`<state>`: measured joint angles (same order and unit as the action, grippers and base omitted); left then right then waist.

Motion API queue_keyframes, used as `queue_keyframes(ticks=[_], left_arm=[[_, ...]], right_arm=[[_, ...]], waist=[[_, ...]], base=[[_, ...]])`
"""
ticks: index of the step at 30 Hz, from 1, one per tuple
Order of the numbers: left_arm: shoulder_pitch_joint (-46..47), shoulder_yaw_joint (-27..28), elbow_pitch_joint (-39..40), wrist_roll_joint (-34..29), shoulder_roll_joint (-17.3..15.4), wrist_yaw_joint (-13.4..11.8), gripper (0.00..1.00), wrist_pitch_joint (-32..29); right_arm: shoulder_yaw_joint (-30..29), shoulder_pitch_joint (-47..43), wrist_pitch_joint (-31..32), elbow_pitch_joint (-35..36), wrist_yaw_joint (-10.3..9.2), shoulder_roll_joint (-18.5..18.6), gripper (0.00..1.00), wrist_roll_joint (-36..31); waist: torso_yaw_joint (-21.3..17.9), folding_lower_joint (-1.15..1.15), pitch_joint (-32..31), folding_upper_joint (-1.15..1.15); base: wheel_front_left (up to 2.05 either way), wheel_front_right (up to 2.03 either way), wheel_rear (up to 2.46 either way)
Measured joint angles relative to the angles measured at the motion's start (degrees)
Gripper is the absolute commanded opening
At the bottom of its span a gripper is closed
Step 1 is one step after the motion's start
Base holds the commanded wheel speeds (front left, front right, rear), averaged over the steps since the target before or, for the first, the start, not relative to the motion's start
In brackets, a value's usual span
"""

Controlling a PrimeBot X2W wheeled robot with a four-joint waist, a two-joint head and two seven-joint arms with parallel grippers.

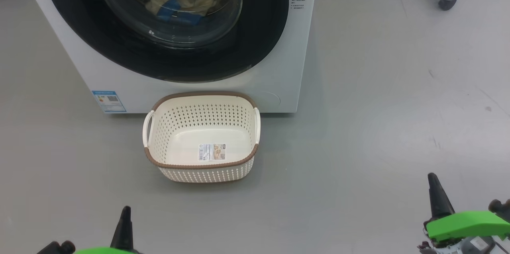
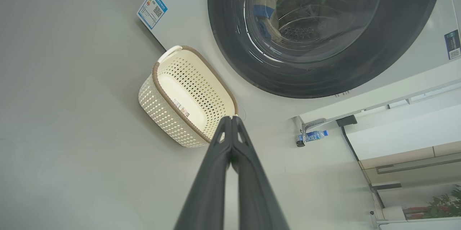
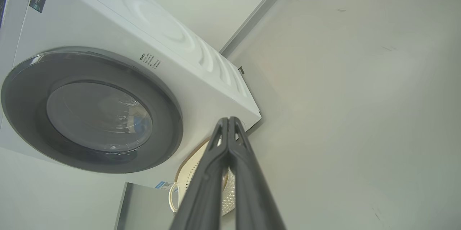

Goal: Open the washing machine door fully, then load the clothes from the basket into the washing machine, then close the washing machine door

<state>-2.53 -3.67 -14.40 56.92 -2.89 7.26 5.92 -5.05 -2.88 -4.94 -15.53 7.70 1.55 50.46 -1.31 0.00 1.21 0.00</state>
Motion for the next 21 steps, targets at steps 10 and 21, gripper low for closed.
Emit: queue_keyframes(ticks=[10, 21], left_arm=[[1.10, 1.08, -0.29, 6.37, -0.05, 0.00, 0.00, -1.91], [1.73, 1.83, -0.42, 12.26, -0.11, 0.00, 0.00, -3.52]], right_arm=[[-0.25, 0.88, 1.90, -0.01, 0.00, 0.07, 0.00, 7.24], [-0.52, 1.37, 3.34, -0.02, -0.02, 0.10, 0.00, 13.80]], waist=[[0.23, 0.00, -0.18, 0.00], [0.44, 0.00, -0.35, 0.00]], base=[[0.00, 0.00, 0.00], [0.00, 0.00, 0.00]])
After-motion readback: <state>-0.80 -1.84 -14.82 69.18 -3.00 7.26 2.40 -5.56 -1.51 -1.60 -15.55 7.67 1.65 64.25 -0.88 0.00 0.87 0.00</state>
